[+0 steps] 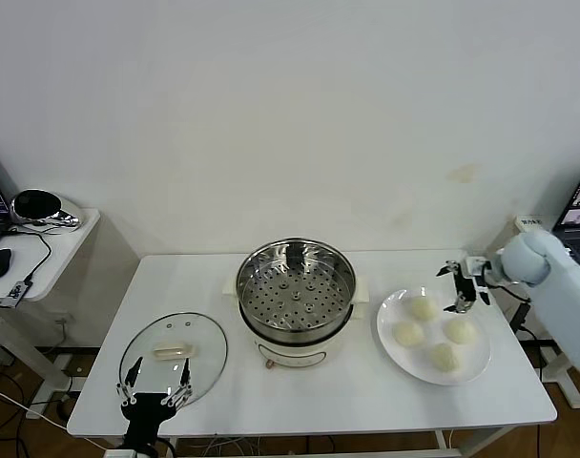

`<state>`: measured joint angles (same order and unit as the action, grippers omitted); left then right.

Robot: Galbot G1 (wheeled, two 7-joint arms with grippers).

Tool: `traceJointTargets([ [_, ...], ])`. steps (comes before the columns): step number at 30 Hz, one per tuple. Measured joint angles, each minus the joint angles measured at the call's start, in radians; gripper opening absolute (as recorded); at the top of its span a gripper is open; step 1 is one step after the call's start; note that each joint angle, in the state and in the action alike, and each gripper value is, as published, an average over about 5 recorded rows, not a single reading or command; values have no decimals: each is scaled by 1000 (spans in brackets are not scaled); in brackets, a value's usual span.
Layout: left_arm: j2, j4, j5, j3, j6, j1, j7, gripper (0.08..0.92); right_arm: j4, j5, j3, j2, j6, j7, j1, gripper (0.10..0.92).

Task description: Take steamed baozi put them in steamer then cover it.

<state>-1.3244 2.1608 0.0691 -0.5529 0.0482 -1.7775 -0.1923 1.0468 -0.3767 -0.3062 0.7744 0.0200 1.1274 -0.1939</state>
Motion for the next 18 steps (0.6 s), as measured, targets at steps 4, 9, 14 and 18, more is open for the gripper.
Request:
traceJointTargets([
  [4,2,-2,1,-10,-1,-1,-1,823,-73,-34,-25,50,11,4,18,823],
  [9,3,-9,4,-20,-3,0,-1,823,-148,-79,-42,102,16,2,35,823],
  [14,3,-17,5,-21,-5,8,-1,823,-207,-114,-52,144,22,-6,50,815],
  [18,3,-20,5,-20,-5,13,-1,823,-241,-132,-60,168,24,-7,61,776],
])
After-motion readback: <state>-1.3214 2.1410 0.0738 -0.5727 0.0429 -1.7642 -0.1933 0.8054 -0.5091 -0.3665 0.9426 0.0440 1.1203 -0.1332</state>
